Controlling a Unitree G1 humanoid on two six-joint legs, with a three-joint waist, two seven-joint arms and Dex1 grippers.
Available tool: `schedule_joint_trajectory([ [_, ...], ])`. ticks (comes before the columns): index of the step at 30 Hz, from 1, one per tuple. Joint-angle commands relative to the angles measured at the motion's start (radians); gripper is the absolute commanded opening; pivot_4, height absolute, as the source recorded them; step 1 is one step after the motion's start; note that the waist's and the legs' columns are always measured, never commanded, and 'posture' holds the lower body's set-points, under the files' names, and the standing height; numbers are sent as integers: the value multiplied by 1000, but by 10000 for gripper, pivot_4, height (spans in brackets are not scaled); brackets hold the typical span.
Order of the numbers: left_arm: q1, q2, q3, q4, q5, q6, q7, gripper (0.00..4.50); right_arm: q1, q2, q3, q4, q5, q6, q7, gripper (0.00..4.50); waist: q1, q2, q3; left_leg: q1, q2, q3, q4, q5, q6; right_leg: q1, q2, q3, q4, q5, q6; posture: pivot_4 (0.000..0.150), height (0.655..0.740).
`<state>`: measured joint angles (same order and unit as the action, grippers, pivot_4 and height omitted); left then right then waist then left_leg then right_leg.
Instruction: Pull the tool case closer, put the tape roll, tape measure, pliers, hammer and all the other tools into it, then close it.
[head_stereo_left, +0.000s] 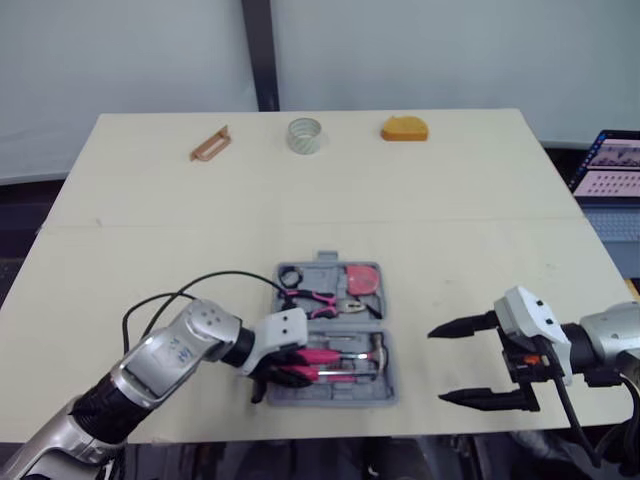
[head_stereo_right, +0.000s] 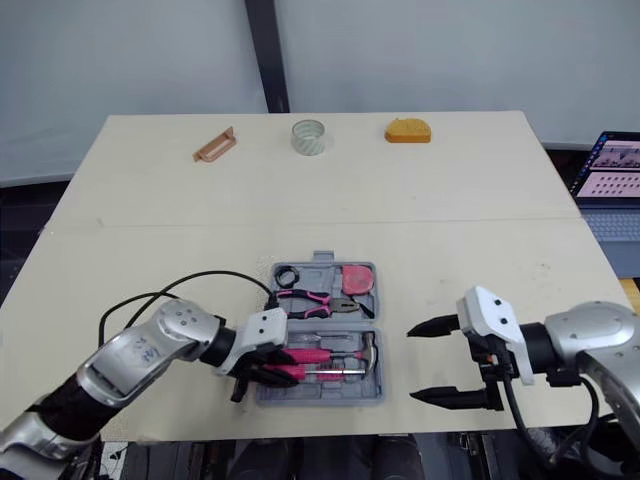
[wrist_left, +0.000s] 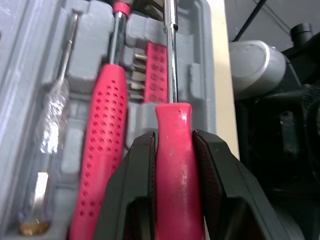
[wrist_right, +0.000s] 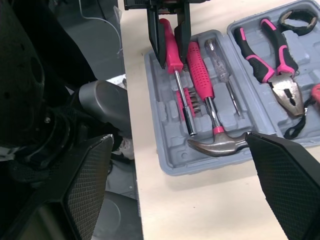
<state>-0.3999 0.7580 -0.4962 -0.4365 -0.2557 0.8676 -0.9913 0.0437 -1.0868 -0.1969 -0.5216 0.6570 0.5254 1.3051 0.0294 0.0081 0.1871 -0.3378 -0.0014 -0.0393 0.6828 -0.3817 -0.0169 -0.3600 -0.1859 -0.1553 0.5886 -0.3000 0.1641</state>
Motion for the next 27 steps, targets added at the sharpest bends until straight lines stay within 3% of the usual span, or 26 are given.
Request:
schedule_joint_trajectory([
  [1,-2,-2,-18,-71,0,28,11,6423,-18,-9,10,-5,1,-16,25,45000,0,0,0,0,0,0,0,0,0,0,0,0,0,0,0,1500,7400],
  [27,-35,-8,-111,-156,35,112,107,6423,-26,0,28,4,-15,-30,15,45000,2,0,0,0,0,0,1,0,0,0,0,0,0,0,0,1500,7400],
])
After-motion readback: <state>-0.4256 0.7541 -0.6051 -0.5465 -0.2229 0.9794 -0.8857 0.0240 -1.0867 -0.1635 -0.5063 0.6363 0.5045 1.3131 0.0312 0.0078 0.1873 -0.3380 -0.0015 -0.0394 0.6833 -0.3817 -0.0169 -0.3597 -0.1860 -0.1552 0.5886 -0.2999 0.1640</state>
